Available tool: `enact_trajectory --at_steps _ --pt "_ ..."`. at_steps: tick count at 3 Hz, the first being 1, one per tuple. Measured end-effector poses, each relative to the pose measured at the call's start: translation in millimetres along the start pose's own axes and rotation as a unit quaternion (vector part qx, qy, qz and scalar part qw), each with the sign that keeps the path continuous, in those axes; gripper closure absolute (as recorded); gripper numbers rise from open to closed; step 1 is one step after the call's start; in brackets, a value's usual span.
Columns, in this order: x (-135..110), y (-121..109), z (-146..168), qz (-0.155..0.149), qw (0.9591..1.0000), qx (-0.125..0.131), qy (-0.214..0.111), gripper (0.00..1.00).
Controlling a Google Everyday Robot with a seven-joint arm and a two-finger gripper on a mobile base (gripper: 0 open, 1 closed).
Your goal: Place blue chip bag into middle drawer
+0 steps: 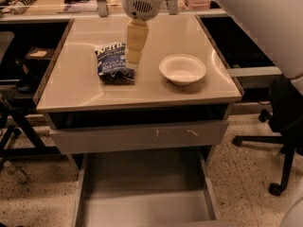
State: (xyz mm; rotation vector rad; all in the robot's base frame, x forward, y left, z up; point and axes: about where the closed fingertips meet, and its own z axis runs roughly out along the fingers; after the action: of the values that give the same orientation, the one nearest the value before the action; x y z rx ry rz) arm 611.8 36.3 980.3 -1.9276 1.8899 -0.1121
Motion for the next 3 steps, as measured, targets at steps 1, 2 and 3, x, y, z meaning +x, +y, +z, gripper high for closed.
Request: enact_trajectory --at_steps 1,2,3 --pt "-9.7 -10.9 16.9 -0.009 0.9999 0.000 -0.008 0.00" --pt "-27.3 -24.6 44.8 -0.024 0.9994 -0.020 -0.018 0.00" --pt "-40.5 -34.7 69.4 -0.034 0.9984 -0.038 -0.024 0.00"
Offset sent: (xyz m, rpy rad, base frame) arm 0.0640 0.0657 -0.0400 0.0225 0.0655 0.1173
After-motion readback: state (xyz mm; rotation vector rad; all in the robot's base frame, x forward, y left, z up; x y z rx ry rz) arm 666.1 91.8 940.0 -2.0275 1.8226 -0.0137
